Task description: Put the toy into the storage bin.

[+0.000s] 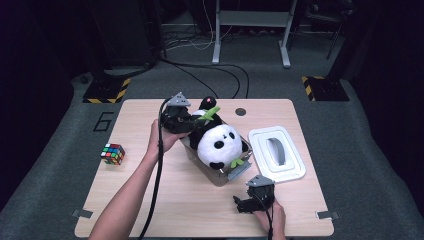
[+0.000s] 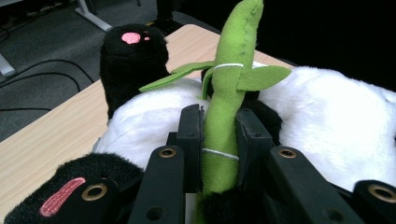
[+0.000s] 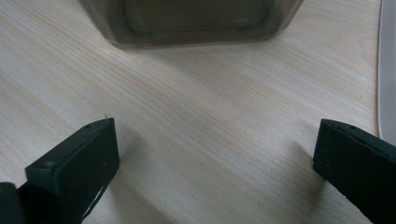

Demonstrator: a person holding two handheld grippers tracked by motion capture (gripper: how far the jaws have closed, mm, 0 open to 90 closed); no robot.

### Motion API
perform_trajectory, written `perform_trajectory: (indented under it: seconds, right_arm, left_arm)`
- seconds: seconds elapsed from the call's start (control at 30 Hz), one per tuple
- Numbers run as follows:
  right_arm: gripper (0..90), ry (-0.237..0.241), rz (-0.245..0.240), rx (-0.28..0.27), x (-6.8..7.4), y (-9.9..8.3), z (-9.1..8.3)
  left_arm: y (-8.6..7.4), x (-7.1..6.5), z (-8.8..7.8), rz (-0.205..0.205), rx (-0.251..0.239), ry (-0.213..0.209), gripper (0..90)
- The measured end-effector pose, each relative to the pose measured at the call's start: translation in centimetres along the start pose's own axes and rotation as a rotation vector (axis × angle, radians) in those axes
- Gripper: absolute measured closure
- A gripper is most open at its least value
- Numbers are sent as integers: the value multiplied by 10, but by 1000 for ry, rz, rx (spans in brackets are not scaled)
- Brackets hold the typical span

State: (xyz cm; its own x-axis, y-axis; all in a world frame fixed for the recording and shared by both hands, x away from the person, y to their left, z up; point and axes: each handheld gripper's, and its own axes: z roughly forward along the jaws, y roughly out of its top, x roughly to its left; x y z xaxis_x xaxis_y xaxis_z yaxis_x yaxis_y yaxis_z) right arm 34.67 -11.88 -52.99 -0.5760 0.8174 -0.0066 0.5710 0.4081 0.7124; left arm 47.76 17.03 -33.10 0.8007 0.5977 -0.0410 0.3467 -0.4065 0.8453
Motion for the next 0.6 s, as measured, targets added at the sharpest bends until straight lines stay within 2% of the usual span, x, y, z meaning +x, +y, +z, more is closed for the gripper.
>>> perform_trajectory:
  seconds: [0.3,0.6]
  right_arm:
    - [0,2,2,-1,0,0,0]
    - [0,0,-1,0,0,0,0]
  left_arm:
    - [0,-1,2,7,12,20,749]
    - [0,-7,8,55,50,68,749]
